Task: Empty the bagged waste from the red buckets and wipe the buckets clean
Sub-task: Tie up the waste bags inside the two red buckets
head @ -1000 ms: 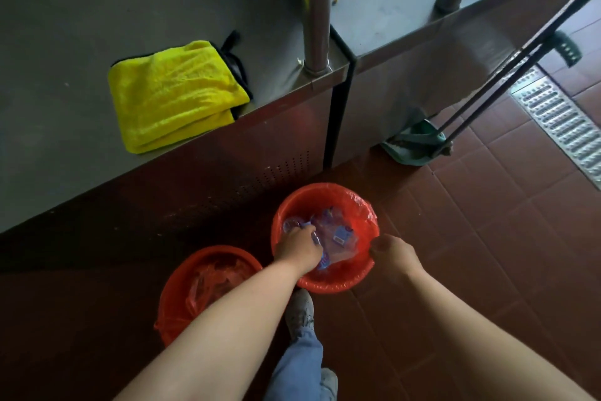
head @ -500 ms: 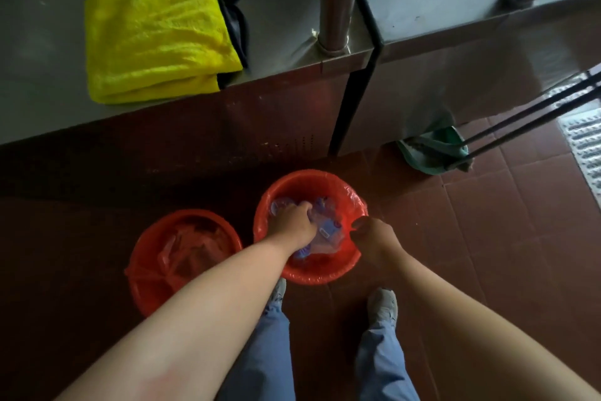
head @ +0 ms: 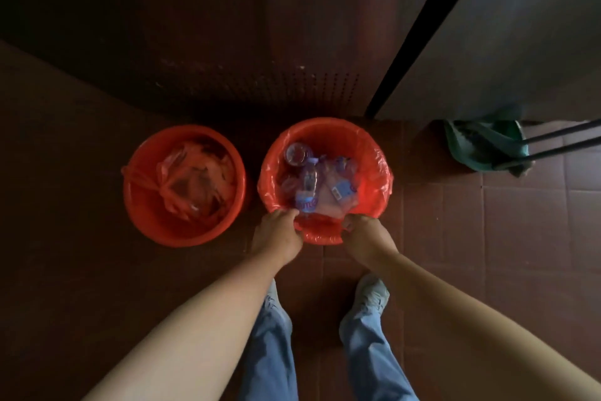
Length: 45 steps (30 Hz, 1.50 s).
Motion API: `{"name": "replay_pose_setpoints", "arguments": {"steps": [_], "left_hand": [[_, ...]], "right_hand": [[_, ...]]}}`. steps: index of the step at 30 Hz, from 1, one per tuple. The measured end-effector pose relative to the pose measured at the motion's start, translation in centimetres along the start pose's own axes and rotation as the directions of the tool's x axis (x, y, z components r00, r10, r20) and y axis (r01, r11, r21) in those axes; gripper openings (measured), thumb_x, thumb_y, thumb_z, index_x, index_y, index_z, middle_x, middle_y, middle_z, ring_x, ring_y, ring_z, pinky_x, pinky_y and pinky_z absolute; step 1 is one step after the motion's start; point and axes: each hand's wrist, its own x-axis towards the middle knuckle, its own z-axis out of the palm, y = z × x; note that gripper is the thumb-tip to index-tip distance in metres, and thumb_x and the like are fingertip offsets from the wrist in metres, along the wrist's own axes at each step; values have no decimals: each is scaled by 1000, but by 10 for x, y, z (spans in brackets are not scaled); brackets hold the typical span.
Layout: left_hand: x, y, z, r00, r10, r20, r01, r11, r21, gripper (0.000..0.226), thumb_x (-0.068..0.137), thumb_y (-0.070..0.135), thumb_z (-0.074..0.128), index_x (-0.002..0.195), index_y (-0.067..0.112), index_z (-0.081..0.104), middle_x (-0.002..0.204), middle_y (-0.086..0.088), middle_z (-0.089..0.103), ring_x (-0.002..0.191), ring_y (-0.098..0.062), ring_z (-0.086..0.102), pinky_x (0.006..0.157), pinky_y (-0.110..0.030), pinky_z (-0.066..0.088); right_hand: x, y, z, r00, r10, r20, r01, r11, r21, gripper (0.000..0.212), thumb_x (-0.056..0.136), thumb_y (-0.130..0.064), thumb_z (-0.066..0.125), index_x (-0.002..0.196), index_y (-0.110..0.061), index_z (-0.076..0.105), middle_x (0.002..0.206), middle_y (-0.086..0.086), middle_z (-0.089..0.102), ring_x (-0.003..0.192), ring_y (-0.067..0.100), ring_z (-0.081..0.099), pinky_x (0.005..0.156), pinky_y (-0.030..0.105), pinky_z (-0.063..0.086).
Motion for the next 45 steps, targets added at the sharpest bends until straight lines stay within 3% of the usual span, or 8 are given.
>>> {"name": "replay_pose_setpoints", "arguments": {"steps": [7, 13, 23, 29, 33, 37, 41, 45], "left_hand": [[27, -58, 72, 996, 75, 55, -80, 992, 99, 69, 93, 33, 56, 157, 31, 29, 164, 3, 22, 150, -21, 16, 121, -42, 23], [50, -84, 105, 979, 201, 42, -205, 957, 203, 78, 90, 29, 58, 159, 30, 21, 167, 3, 8, 153, -25, 2, 122, -46, 19], [63, -102, 115, 950, 311, 5, -292, 886, 360, 76, 87, 32, 61, 156, 29, 29, 165, 0, 13, 148, -32, 8, 122, -52, 17], [67, -90, 102, 925, 378, -40, -331, 851, 407, 46, 95, 37, 51, 139, 28, 53, 154, 3, 40, 144, -30, 24, 119, -52, 19], [74, -80, 95, 897, 442, -14, -394, 813, 428, 41, 95, 44, 53, 131, 26, 61, 137, 6, 56, 142, -26, 32, 121, -53, 13], [83, -69, 96, 916, 402, -15, -364, 845, 391, 26, 98, 27, 53, 123, 27, 61, 120, 8, 65, 127, -18, 51, 122, -51, 8], [93, -57, 96, 937, 347, -34, -312, 879, 360, 37, 95, 12, 51, 126, 30, 55, 109, 6, 70, 109, -18, 64, 119, -47, 21], [106, -49, 95, 935, 348, -62, -300, 874, 382, 36, 95, 14, 49, 126, 31, 53, 105, 1, 71, 103, -23, 67, 109, -43, 30]], "right_hand": [[42, 16, 88, 994, -92, -60, 82, 986, -146, 40, 91, -15, 59, 130, -21, 62, 130, 1, 59, 120, 28, 55, 100, 37, 44], [72, 26, 136, 983, -170, -71, 126, 903, -411, 36, 94, -17, 55, 128, -25, 60, 128, -3, 54, 122, 25, 46, 102, 36, 36], [80, 31, 138, 927, -357, -118, 291, 880, -375, 5, 80, -11, 77, 82, -13, 73, 86, 1, 68, 84, 28, 63, 75, 41, 54], [85, 28, 124, 959, -273, -76, 230, 906, -356, 16, 93, -17, 56, 99, -22, 71, 108, -6, 67, 112, 22, 56, 95, 34, 39], [90, 26, 117, 973, -220, -73, 183, 923, -340, 10, 93, -20, 58, 97, -24, 66, 105, -6, 70, 110, 20, 57, 101, 33, 34], [96, 29, 111, 983, -178, -35, 161, 945, -284, 9, 91, -16, 57, 93, -21, 65, 94, -1, 74, 90, 27, 68, 88, 29, 41], [99, 35, 112, 986, -148, -74, 130, 971, -201, 9, 95, -21, 56, 101, -20, 64, 89, 3, 74, 84, 32, 69, 69, 29, 35], [94, 42, 115, 977, -183, -109, 162, 970, -183, 37, 94, -45, 61, 126, -27, 59, 107, 1, 73, 96, 31, 70, 83, 37, 48]]}}
